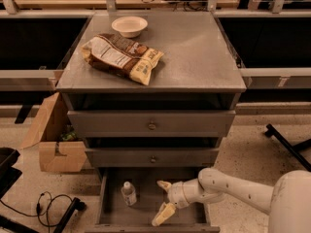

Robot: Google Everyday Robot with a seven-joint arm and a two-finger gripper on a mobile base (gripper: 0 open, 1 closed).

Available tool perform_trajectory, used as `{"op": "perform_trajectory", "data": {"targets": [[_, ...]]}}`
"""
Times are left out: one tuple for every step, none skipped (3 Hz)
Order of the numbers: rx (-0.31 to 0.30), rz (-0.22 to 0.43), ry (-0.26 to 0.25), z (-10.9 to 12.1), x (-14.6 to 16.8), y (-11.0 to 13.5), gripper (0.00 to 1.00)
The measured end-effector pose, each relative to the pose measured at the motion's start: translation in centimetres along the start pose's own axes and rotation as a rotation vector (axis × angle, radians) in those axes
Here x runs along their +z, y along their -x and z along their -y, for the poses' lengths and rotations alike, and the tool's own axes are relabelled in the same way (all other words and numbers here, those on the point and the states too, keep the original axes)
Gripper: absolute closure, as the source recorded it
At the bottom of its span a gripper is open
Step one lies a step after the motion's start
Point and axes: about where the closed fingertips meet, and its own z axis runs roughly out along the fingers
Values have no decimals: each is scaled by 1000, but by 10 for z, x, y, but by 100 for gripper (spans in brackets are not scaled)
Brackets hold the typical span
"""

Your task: Place blue plastic bottle into bottom drawer

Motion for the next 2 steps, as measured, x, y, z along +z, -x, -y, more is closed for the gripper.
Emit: {"op": "perform_trajectory", "data": {"targets": [[-16, -32, 32, -26, -3, 9, 0], [-21, -111, 12, -27, -14, 15, 0]]}}
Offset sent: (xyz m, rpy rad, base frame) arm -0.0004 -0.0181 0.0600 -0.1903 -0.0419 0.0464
